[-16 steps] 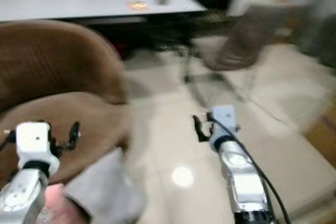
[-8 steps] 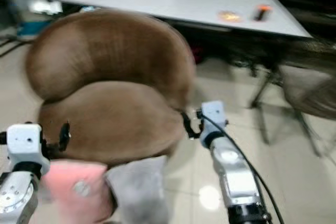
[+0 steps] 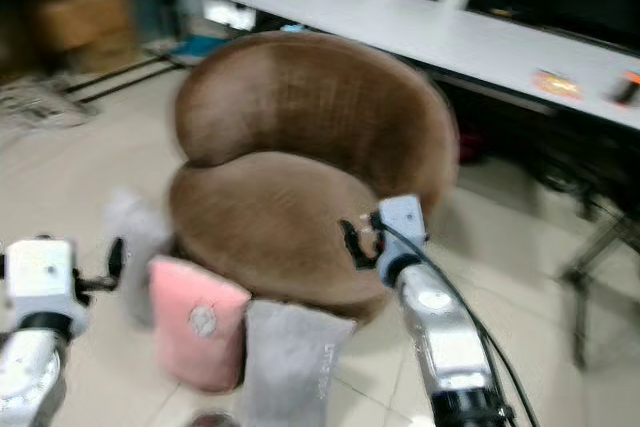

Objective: Move the pillow to the sofa from floor

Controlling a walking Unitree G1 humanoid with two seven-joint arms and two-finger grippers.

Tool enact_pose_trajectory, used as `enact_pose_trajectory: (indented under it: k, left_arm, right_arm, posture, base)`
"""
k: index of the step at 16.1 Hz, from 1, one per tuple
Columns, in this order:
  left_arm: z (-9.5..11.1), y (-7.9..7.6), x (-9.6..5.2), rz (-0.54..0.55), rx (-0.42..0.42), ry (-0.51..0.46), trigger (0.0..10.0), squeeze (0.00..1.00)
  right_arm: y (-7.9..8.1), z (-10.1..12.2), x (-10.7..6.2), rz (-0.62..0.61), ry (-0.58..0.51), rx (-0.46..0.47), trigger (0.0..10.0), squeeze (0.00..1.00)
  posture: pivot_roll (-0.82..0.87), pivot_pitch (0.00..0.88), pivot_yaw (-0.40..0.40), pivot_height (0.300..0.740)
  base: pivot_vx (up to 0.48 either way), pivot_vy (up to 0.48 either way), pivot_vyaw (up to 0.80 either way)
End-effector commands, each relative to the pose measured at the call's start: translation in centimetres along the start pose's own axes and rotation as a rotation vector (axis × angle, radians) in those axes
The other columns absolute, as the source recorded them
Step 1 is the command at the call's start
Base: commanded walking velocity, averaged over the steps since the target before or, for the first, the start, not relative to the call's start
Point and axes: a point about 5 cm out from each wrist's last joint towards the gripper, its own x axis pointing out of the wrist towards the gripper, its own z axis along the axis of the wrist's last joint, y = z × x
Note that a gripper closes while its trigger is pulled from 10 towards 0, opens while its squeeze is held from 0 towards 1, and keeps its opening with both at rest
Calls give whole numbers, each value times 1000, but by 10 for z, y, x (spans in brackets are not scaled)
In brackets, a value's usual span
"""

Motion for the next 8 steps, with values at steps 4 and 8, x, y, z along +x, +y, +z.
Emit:
enact_pose_trajectory:
  k: [4, 8]
  left_arm:
    - [4, 2, 3, 18, 23, -20, 10000, 0]
    - [3, 7, 3, 18, 34, -25, 10000, 0]
  right_arm:
    - [-3, 2, 1, -15, -9, -4, 10000, 1000]
    - [-6, -1, 1, -77, -10, 26, 10000, 1000]
  posture:
    - [76, 0, -88, 740]
    - [80, 0, -91, 740]
  base:
    - [0, 0, 800]
    - [0, 0, 331]
